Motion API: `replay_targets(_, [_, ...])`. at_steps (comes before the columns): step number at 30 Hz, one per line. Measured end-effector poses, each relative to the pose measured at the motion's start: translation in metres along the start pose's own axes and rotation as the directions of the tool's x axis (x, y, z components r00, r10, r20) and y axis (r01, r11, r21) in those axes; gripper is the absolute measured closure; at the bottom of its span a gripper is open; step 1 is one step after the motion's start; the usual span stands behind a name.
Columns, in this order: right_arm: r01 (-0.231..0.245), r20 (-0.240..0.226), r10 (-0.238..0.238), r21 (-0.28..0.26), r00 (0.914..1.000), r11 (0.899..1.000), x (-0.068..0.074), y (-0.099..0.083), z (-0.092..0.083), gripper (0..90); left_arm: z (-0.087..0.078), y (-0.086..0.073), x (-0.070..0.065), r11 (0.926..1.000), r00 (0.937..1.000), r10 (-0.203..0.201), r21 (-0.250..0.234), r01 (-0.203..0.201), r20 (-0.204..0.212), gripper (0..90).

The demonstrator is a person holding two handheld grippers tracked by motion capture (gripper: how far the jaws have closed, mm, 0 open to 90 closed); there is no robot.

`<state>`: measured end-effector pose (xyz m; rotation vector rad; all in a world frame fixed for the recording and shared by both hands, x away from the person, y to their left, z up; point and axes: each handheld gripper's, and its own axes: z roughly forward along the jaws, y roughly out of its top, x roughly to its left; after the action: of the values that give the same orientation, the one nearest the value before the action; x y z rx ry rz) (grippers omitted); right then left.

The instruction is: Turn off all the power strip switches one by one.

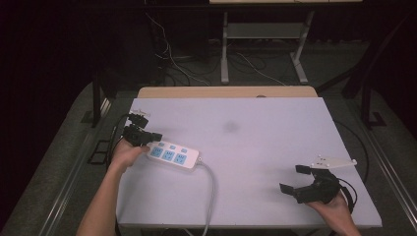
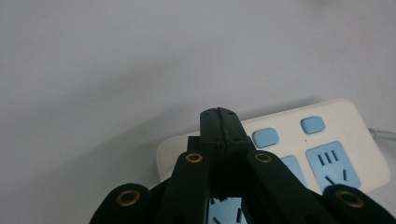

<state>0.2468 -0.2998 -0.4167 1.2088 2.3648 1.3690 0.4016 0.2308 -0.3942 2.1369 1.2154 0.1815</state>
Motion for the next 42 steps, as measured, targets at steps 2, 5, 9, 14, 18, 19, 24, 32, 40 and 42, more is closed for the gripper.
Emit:
replay_targets(2, [0.002,0.0,-0.002,0.002,1.0,1.0,0.0,0.0,0.001,0.7,0.001,-0.002,0.001,1.0,1.0,-0.002,0.003,0.002,-0.001,89.1])
replay_targets(5, [0.002,0.0,-0.002,0.003,1.0,1.0,0.0,0.0,0.001,0.7,0.004,-0.004,0.002,0.9999,1.0,-0.003,0.014,0.003,-0.006,89.0])
replay_targets(9, [0.0,0.002,0.0,0.003,1.0,1.0,0.0,0.0,0.0,0.7,0.005,-0.003,0.003,0.9999,1.0,-0.003,0.016,0.003,-0.002,89.0])
replay_targets(14, [0.001,0.002,-0.001,0.003,1.0,1.0,0.0,0.0,0.0,0.7,0.01,-0.003,0.002,0.9996,1.0,0.003,0.029,-0.003,0.001,89.0])
replay_targets(18, [0.005,-0.001,-0.005,0.001,1.0,1.0,0.0,-0.001,0.001,0.7,0.013,-0.004,0.001,0.9992,1.0,0.008,0.039,-0.007,-0.003,89.0])
replay_targets(19, [0.005,-0.001,-0.005,0.002,1.0,1.0,0.0,-0.001,0.001,0.7,0.013,-0.005,0.0,0.9994,1.0,0.006,0.033,-0.006,-0.002,89.0])
replay_targets(24, [0.005,-0.001,-0.005,0.001,1.0,1.0,0.0,-0.001,0.001,0.7,0.013,-0.006,0.001,0.9995,1.0,0.008,0.031,-0.008,-0.001,89.1])
replay_targets(32, [0.007,-0.003,-0.007,0.006,1.0,1.0,0.001,-0.001,0.001,0.7,0.013,-0.008,0.001,0.9996,0.9998,0.022,0.016,-0.022,-0.002,89.2])
replay_targets(40, [0.012,-0.006,-0.012,0.002,0.9999,1.0,0.002,-0.001,0.002,0.7,0.014,-0.009,-0.003,0.9997,0.9995,0.019,0.014,-0.019,-0.027,89.4])
replay_targets(42, [0.014,-0.008,-0.014,0.004,0.9999,1.0,0.003,-0.001,0.002,0.7,0.014,-0.01,-0.001,1.0,0.9998,0.006,0.007,-0.006,-0.018,89.4])
